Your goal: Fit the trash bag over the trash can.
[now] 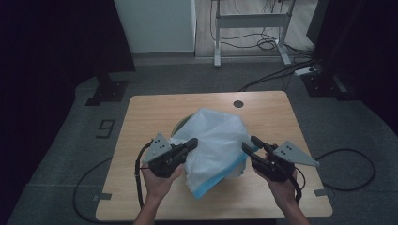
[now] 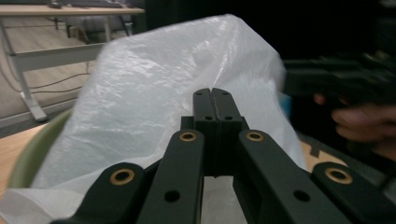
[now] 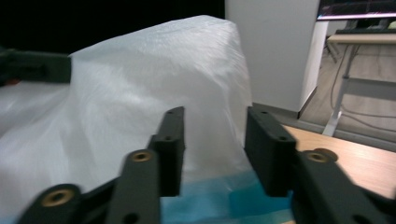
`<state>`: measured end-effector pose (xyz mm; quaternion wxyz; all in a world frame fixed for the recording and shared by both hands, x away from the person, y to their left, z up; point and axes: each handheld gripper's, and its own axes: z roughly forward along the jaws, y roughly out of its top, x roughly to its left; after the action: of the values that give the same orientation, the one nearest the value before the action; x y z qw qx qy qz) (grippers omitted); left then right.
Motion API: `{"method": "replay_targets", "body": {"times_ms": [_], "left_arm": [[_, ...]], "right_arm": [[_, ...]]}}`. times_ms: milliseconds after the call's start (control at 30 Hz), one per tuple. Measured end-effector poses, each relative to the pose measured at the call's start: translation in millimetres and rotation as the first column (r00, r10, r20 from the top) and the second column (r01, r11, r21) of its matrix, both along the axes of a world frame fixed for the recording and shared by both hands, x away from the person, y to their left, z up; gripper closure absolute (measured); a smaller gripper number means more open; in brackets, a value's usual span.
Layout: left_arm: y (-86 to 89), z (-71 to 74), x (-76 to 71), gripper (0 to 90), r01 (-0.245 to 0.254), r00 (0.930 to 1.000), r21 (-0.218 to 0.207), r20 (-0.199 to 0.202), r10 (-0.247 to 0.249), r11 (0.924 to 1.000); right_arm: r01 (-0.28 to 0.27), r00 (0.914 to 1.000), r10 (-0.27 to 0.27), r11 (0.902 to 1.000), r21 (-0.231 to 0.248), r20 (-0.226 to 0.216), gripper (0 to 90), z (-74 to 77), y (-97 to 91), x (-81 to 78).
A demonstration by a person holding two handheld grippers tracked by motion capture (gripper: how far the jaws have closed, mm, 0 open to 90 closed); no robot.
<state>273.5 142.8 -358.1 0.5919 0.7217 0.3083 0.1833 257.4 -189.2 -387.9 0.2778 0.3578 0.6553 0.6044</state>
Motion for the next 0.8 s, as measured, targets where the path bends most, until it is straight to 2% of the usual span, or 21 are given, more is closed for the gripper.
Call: {"method": "replay_targets", "body": {"times_ms": [200, 300, 400, 633, 800], "left_arm": [[6.9, -1.4, 7.0, 90.0, -0.039, 0.9989, -0.063, -0.027, 0.037, 0.9973], [8.5, -1.6, 9.3, 90.0, -0.044, 0.9986, -0.074, -0.032, 0.042, 0.9963], [9.1, -1.3, 10.6, 90.0, -0.048, 0.9984, -0.081, -0.032, 0.046, 0.9955], [10.4, -0.4, 10.6, 90.0, -0.053, 0.9983, -0.092, -0.031, 0.050, 0.9943], [11.3, -2.8, 10.6, 90.0, -0.057, 0.9979, -0.092, -0.036, 0.054, 0.9942]], "right_arm": [[0.006, 1.0000, -0.006, 0.9994, 0.033, 0.000, 46.7, -11.7, -17.8, -24.0], [0.003, 0.9999, -0.002, 0.9990, 0.046, -0.011, 45.4, -21.0, -22.2, -35.7], [-0.014, 0.9997, 0.015, 0.9989, 0.044, -0.020, 45.5, -29.4, -20.5, -40.9], [-0.057, 0.9963, 0.060, 0.9975, 0.043, -0.062, 46.5, -42.0, -4.3, -32.6], [-0.066, 0.9951, 0.071, 0.9951, 0.074, -0.068, 46.5, -39.3, 1.6, -25.5]]}}
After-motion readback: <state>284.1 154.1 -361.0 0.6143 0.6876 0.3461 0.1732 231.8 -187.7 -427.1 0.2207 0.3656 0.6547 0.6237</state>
